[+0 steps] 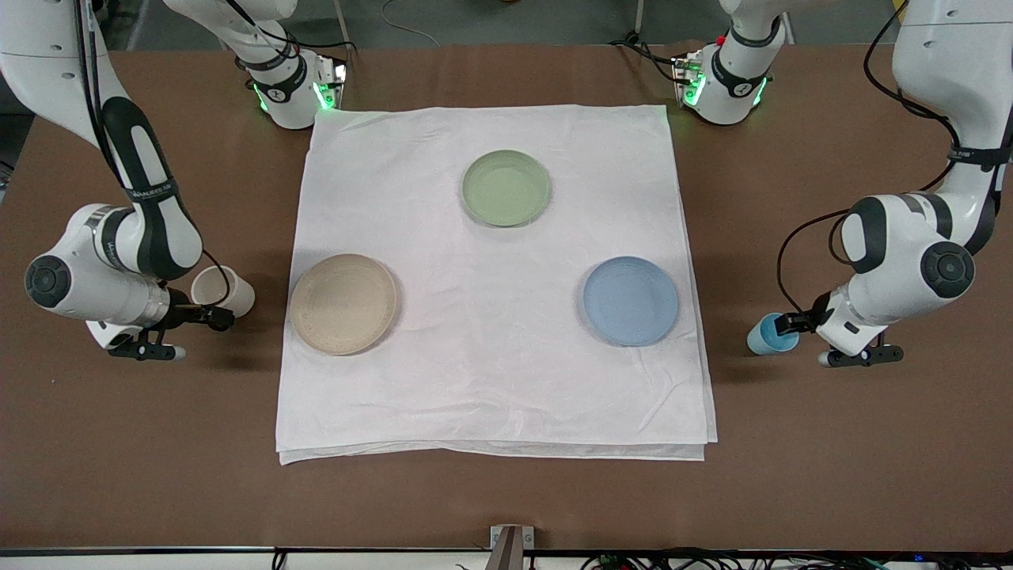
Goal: Place blue cup in blue plate and white mug in gray plate
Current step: 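Grasp the white mug with the right gripper while the left gripper grasps the cup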
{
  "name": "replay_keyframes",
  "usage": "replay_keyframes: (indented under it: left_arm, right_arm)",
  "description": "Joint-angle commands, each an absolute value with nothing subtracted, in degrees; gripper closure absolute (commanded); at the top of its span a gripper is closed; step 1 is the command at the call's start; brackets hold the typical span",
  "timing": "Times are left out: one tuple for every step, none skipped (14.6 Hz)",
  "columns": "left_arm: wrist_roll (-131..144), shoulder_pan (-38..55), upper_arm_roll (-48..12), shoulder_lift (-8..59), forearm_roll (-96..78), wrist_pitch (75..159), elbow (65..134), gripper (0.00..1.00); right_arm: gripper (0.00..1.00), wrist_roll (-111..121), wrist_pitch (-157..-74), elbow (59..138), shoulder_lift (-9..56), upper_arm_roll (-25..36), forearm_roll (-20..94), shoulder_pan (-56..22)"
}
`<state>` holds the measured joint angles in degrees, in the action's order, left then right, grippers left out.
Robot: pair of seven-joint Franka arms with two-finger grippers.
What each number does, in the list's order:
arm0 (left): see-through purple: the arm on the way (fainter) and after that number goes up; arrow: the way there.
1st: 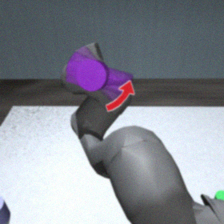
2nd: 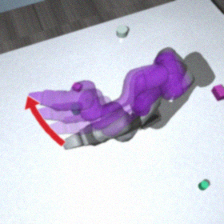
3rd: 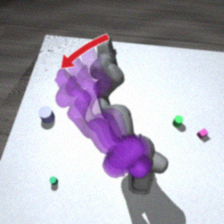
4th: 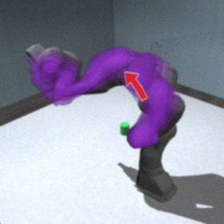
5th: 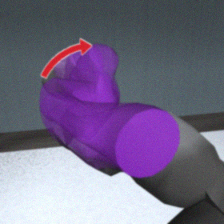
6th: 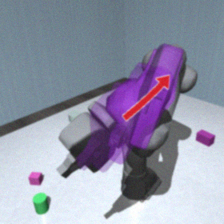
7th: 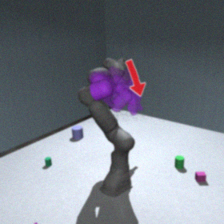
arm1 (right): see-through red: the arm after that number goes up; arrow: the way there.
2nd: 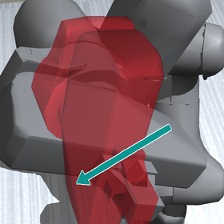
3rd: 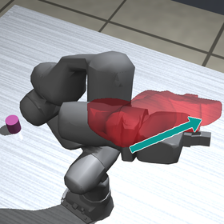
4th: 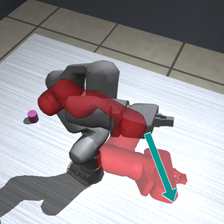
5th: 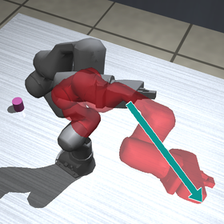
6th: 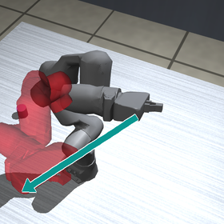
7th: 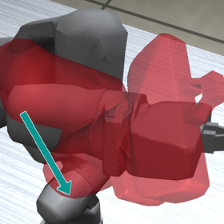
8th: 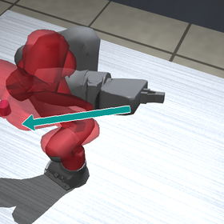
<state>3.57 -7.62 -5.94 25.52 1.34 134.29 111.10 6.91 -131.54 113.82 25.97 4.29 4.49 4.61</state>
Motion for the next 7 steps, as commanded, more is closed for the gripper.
replay_keyframes:
  left_arm:
    - [4.9, -7.6, -6.1, 26.7, 2.5, 135.4, 110.7, 0.67]
    - [5.0, -7.6, -6.1, 26.7, 2.5, 135.4, 110.7, 0.83]
    - [5.0, -7.6, -6.1, 26.6, 2.5, 135.4, 110.7, 0.93]
    - [5.1, -7.5, -6.2, 26.1, 2.5, 134.9, 110.7, 1.00]
    - [5.0, -7.3, -6.4, 24.8, 2.5, 134.0, 110.7, 1.00]
    - [5.0, -7.2, -6.6, 23.0, 2.5, 131.9, 110.7, 1.00]
    - [5.0, -7.0, -7.3, 21.2, 2.5, 129.1, 110.6, 1.00]
  right_arm:
    - [0.66, 6.3, -131.7, 117.3, 22.9, 3.8, 5.3, 5.0]
    - [0.89, 6.3, -131.2, 117.2, 22.8, 3.8, 5.3, 4.9]
    - [0.98, 6.3, -130.5, 116.6, 22.6, 3.8, 5.3, 4.9]
    - [1.00, 6.2, -130.1, 115.8, 22.4, 3.8, 5.3, 4.7]
    - [1.00, 5.8, -128.4, 114.2, 22.1, 3.6, 5.3, 4.4]
    - [1.00, 4.2, -125.3, 111.9, 21.8, 3.3, 5.3, 4.1]
    - [1.00, 0.9, -121.9, 109.7, 21.4, 3.3, 5.3, 2.7]
